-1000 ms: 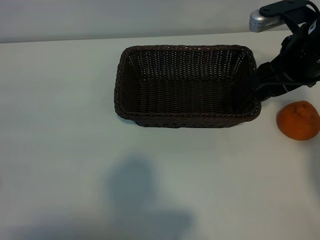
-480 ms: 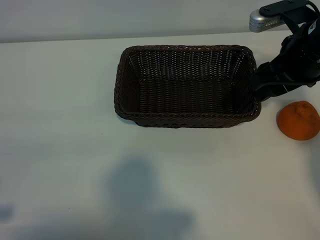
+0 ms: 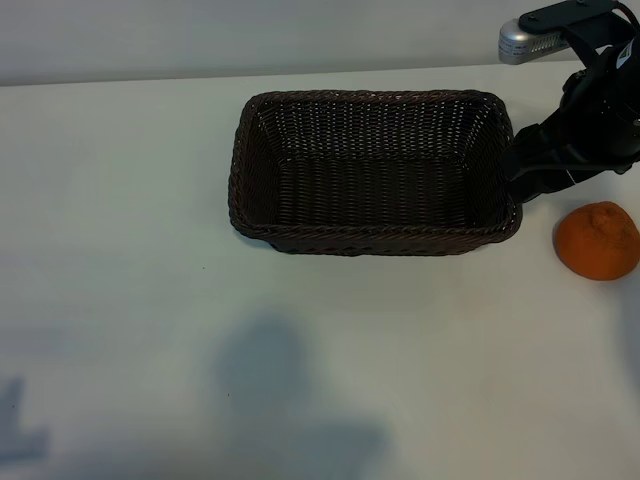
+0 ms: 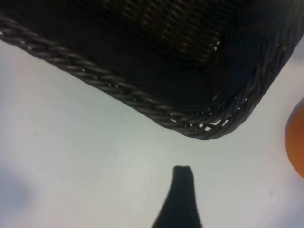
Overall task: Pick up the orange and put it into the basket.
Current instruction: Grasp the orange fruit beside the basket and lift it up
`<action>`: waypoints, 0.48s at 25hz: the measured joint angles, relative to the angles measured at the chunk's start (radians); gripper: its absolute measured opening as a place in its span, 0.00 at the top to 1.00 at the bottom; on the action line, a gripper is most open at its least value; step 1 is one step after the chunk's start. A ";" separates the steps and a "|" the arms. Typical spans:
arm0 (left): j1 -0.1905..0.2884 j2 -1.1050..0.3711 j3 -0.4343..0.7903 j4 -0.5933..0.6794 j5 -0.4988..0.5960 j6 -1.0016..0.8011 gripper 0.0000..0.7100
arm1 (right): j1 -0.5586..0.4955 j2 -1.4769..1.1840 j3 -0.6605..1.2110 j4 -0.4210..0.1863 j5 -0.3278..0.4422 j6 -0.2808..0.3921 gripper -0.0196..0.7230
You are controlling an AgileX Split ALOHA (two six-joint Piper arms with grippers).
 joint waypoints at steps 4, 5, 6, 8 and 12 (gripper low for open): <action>0.000 -0.003 0.030 -0.001 0.000 0.025 0.16 | 0.000 0.000 0.000 0.000 0.000 0.001 0.17; 0.000 -0.008 0.043 -0.001 0.000 0.027 0.16 | 0.000 0.000 0.000 0.000 0.000 0.001 0.17; 0.000 -0.014 0.052 -0.001 0.001 0.029 0.16 | 0.000 0.000 0.000 0.000 0.000 0.001 0.17; 0.000 -0.030 0.079 -0.004 0.001 0.030 0.16 | 0.000 0.000 0.000 0.000 0.000 0.001 0.17; 0.000 -0.070 0.127 -0.007 0.008 0.032 0.16 | 0.000 0.000 0.000 0.000 0.000 0.001 0.17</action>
